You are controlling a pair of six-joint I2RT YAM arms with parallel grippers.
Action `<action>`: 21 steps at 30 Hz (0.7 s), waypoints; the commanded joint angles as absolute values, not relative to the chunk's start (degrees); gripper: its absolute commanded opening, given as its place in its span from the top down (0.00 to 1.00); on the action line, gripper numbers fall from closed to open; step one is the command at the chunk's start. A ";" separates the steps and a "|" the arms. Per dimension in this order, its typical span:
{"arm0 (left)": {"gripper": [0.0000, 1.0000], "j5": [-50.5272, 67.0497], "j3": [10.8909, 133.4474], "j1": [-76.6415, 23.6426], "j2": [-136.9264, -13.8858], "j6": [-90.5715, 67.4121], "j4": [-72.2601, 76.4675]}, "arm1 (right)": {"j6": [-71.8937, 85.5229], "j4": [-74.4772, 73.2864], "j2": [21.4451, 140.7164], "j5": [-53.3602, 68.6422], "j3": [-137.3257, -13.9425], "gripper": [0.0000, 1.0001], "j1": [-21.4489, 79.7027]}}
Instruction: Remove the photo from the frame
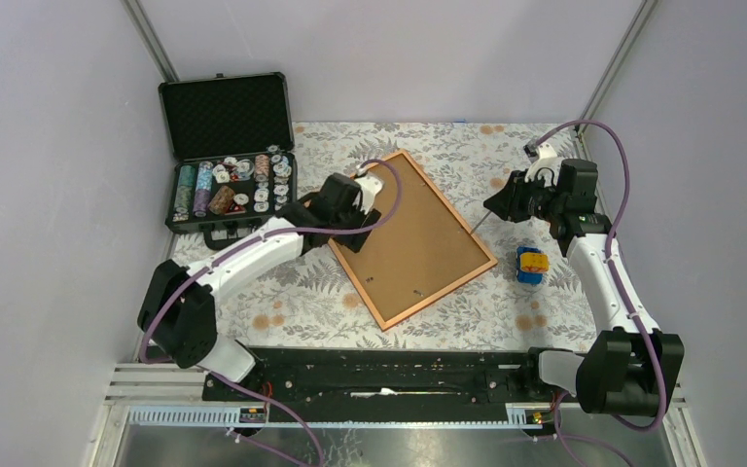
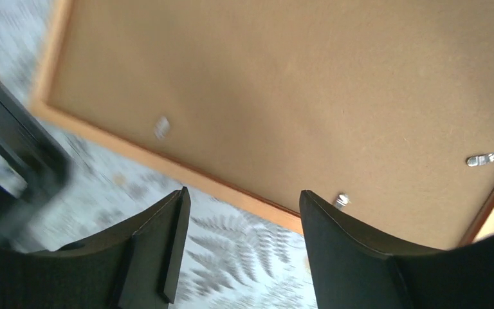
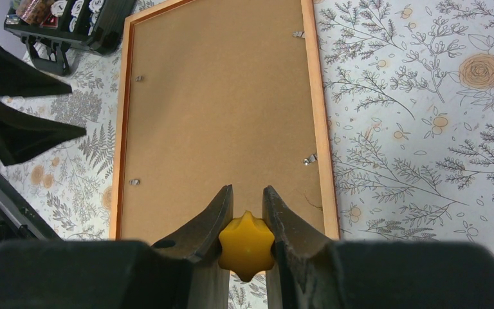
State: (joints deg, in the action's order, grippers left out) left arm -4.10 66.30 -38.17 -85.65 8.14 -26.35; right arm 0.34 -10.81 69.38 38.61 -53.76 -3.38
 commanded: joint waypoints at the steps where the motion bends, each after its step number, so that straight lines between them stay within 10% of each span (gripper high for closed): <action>1: 0.33 -12.43 62.37 -38.11 -84.60 -22.35 -27.37 | 0.53 -8.53 68.74 39.38 -53.98 1.00 -3.60; 21: 0.35 -13.63 61.11 -32.83 -97.16 -34.34 -24.64 | 0.22 -8.57 69.34 38.74 -53.46 1.00 -3.60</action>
State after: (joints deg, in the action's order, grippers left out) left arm -13.63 58.57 -33.45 -95.55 -31.48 -27.18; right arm 0.32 -10.81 69.52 38.50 -53.67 -3.38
